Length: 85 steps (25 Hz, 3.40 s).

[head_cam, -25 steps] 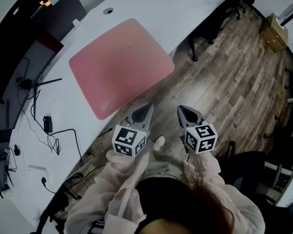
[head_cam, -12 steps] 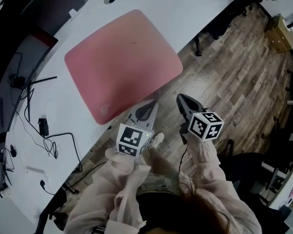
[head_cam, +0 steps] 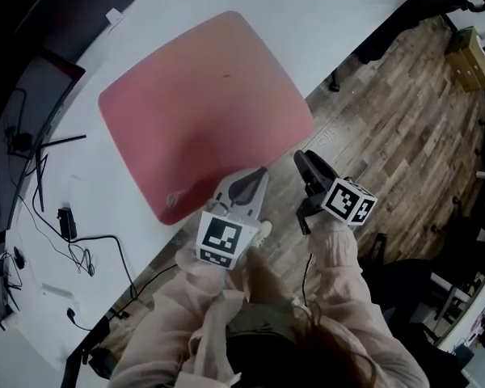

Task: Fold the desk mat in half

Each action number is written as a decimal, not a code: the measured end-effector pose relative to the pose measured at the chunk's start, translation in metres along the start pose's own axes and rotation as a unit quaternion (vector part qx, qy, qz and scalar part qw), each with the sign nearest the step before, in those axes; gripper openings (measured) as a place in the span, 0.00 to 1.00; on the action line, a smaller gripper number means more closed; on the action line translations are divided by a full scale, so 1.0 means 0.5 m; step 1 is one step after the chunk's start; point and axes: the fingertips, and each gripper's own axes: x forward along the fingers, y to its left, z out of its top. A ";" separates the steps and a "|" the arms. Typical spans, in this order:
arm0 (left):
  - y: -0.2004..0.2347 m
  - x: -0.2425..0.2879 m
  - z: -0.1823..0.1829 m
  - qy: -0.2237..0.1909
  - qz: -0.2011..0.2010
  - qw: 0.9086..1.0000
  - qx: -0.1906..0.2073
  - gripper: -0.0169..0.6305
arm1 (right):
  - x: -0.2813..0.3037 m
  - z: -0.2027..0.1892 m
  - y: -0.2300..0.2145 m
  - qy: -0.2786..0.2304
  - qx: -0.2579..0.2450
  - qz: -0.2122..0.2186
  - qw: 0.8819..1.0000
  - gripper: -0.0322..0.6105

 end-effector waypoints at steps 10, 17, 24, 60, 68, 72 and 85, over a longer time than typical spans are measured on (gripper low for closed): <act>0.027 0.037 0.008 -0.001 -0.007 1.000 0.000 0.06 | 0.087 0.031 -0.029 -0.026 0.123 0.047 0.991 0.47; 0.035 0.038 0.009 0.002 -0.008 1.000 -0.007 0.06 | 0.079 0.096 -0.032 -0.060 0.112 0.045 0.991 0.30; 0.045 0.018 0.010 -0.001 0.010 1.000 -0.012 0.06 | 0.046 0.103 -0.028 -0.068 0.082 0.022 0.994 0.10; 0.021 -0.230 -0.012 -0.038 0.175 0.982 -0.053 0.06 | -0.003 0.091 0.261 0.002 -0.274 0.085 0.958 0.10; 0.060 -0.303 -0.014 -0.052 0.193 0.978 -0.059 0.06 | 0.007 0.051 0.330 0.011 -0.322 0.087 0.943 0.10; 0.075 -0.344 -0.012 -0.057 0.194 0.978 -0.058 0.06 | 0.008 0.024 0.365 0.012 -0.331 0.086 0.940 0.10; 0.107 -0.452 -0.045 -0.066 0.202 0.975 -0.068 0.06 | 0.003 -0.073 0.464 0.021 -0.370 0.095 0.924 0.10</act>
